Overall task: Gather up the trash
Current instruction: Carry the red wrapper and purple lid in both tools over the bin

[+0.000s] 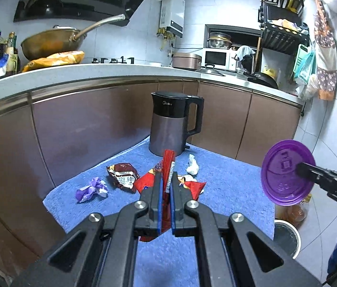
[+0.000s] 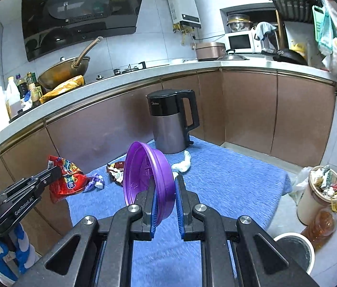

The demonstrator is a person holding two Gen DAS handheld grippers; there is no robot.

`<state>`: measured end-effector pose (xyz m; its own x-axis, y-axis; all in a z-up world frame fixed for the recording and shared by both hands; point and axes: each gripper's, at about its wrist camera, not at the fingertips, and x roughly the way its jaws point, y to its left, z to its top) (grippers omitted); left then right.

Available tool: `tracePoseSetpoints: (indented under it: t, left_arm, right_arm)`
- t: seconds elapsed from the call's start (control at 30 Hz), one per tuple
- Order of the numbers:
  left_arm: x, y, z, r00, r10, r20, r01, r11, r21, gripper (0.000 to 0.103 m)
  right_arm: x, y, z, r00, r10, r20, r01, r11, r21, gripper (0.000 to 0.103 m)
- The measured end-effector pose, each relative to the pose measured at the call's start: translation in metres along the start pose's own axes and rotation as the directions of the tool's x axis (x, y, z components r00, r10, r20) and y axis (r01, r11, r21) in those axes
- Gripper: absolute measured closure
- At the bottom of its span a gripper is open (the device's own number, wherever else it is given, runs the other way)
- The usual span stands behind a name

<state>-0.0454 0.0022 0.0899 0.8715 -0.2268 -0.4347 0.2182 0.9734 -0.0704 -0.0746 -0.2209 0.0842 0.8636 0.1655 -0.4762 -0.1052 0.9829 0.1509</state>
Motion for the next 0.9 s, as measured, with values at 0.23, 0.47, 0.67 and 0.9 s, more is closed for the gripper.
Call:
tracePoseSetpoints:
  t: [0.23,0.47,0.67,0.9]
  left_arm:
    - [-0.026,-0.019,-0.011,1.000,0.010,0.019,-0.011,1.000,0.025,0.098]
    - [-0.041,-0.039,-0.013,0.999,0.018,0.034,-0.020,0.999,0.043,0.098]
    - [-0.047,-0.063,-0.015,0.999,0.026,0.034,-0.028,0.996,0.081,0.098]
    - [-0.045,-0.103,-0.016,0.999,0.030,0.042,-0.036,0.990,0.136,0.098]
  right_arm:
    - [-0.035,-0.008,-0.017,0.999,0.008,0.035,-0.008,1.000,0.013,0.090]
    - [-0.060,-0.017,-0.024,0.997,0.001,0.079,-0.002,1.000,0.014,0.090]
    - [-0.073,-0.032,-0.032,0.994,0.004,0.105,-0.007,0.999,0.033,0.090]
    - [-0.098,-0.067,-0.044,0.988,-0.030,0.149,0.018,0.997,0.079,0.090]
